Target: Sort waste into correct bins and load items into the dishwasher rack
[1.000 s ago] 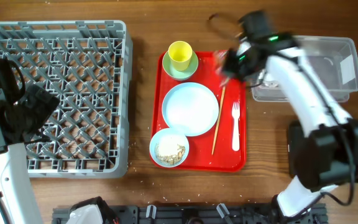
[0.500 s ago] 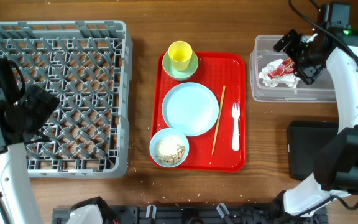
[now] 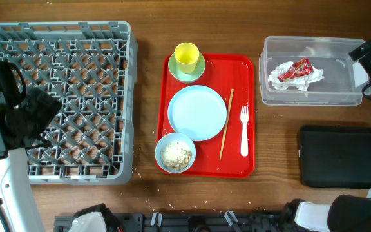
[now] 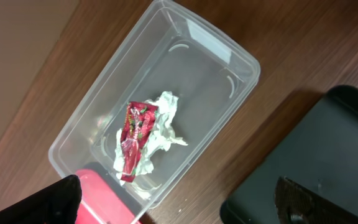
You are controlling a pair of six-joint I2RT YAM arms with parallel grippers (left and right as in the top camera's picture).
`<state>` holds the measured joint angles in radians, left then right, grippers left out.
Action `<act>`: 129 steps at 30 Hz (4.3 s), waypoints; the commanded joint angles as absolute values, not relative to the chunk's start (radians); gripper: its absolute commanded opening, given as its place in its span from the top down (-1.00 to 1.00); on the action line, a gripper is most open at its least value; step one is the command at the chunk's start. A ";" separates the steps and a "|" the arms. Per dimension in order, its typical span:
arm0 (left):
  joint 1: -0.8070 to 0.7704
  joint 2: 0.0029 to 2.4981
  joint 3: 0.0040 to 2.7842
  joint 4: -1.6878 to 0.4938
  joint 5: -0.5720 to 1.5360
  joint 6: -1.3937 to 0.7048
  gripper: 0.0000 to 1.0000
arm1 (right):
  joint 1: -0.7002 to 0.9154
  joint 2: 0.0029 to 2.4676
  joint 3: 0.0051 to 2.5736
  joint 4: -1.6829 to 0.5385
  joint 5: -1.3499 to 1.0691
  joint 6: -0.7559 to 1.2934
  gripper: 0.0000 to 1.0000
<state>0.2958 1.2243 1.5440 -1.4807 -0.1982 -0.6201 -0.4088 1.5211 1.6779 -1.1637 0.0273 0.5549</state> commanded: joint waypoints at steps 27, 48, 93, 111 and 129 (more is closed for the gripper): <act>-0.584 1.247 1.276 -1.343 0.157 -0.795 -0.47 | -0.410 1.528 1.680 -1.164 0.059 0.553 -1.00; -0.921 1.819 1.099 -0.860 -0.007 -0.973 0.12 | -0.410 1.530 1.680 -1.163 0.059 0.553 -1.00; -0.950 1.679 1.191 -0.920 -0.031 -0.928 0.92 | -0.410 1.530 1.680 -1.163 0.059 0.553 -0.99; -0.757 1.520 1.391 -1.286 -0.075 -0.923 0.32 | -0.410 1.530 1.680 -1.162 0.059 0.553 -0.99; -0.071 0.797 1.402 -1.478 -0.240 -0.920 -1.00 | -0.360 1.531 1.673 -1.363 -0.662 0.408 -0.82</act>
<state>-0.0772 0.8143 1.3926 -1.4799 -0.2203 -0.9222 -0.4091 1.5211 1.6764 -1.3090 -0.2687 0.6483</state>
